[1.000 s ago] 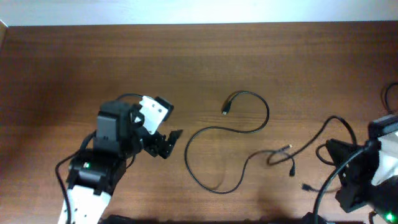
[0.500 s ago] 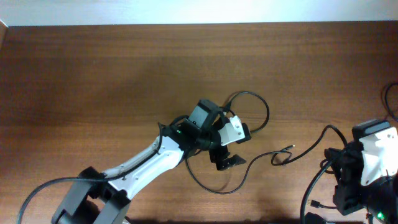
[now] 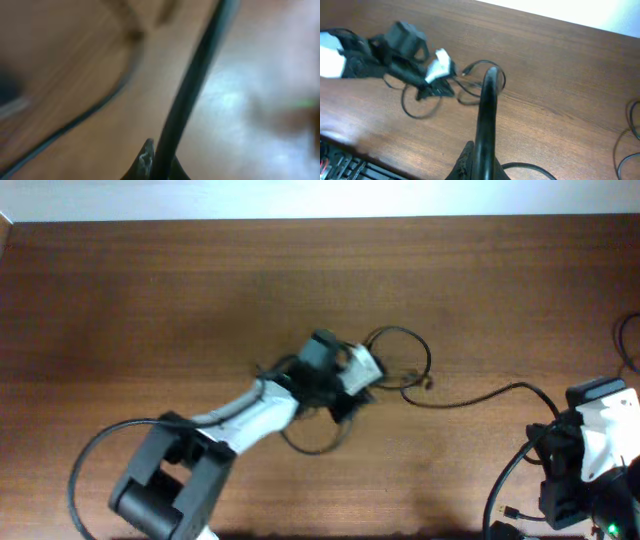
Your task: Untangle cables
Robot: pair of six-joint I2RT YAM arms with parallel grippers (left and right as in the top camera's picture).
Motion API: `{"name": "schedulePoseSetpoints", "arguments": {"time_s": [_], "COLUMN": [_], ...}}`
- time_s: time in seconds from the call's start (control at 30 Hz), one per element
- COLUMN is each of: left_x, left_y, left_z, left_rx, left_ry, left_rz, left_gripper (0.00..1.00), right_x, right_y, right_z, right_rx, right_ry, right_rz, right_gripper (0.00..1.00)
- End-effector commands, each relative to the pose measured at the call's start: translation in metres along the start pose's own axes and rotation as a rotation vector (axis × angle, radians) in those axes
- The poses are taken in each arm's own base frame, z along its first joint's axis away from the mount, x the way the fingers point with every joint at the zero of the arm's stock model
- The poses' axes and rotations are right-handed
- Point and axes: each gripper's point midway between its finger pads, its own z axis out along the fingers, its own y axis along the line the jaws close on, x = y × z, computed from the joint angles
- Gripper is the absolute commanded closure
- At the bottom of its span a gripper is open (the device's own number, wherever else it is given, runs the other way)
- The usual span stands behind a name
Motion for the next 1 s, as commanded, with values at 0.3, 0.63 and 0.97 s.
{"name": "schedulePoseSetpoints", "arguments": {"time_s": [0.3,0.63,0.97], "left_x": [0.017,0.010,0.020], "left_y": [0.084,0.046,0.015], "left_z": [-0.128,-0.103,-0.090], "left_rx": [-0.186,-0.150,-0.068], "left_ry": [-0.103,-0.018,0.059], "left_rz": [-0.267,-0.156,-0.158], "left_gripper": [1.00,1.00,1.00], "right_x": [-0.042,-0.079,-0.046], "right_y": [-0.074,-0.234,-0.399], "right_z": [-0.002,0.156,0.201], "right_rx": [0.532,0.425,0.056], "right_ry": [-0.162,0.042,-0.250], "right_rz": [0.123,0.371,0.982], "right_gripper": [0.96,0.96,0.96]}}
